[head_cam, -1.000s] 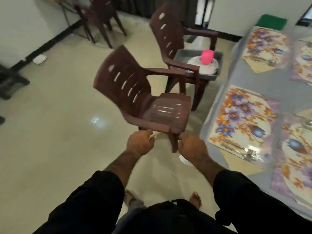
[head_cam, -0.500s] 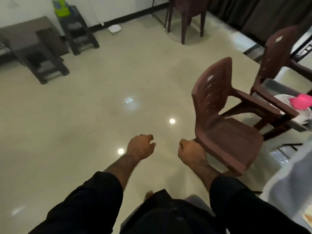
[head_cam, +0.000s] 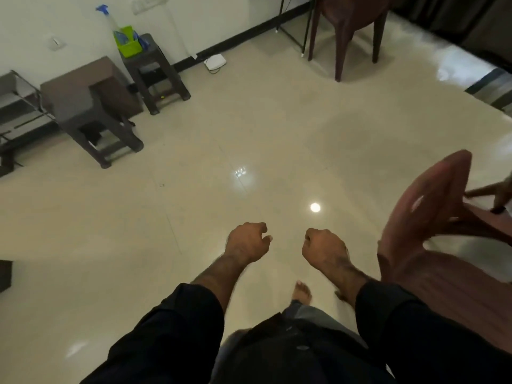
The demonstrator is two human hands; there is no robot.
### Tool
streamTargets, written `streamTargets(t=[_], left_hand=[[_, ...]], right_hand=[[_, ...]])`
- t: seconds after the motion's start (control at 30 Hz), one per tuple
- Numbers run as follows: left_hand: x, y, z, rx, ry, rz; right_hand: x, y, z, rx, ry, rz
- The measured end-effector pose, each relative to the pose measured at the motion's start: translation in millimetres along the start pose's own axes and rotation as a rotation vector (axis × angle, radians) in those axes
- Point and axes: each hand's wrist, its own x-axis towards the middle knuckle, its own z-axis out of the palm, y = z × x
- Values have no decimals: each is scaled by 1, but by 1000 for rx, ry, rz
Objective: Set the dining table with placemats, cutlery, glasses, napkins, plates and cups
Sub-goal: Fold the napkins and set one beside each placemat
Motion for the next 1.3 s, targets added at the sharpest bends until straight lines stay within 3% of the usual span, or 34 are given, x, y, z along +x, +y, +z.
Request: streamTargets(t=[0.33, 0.6, 0.9, 1.13, 1.3], left_hand=[[222, 14, -136, -71, 35, -27], [436, 101, -225, 55, -78, 252], [600, 296, -255, 287, -171, 574], [684, 463, -248, 382, -219, 625], [732, 592, -259, 353, -220, 682]], right_hand=[[222, -9, -132, -31, 67, 98], [363, 24, -202, 111, 137, 380], [459, 140, -266, 287, 247, 669], [520, 282, -326, 352, 186, 730], [550, 382, -405, 343, 249, 803]])
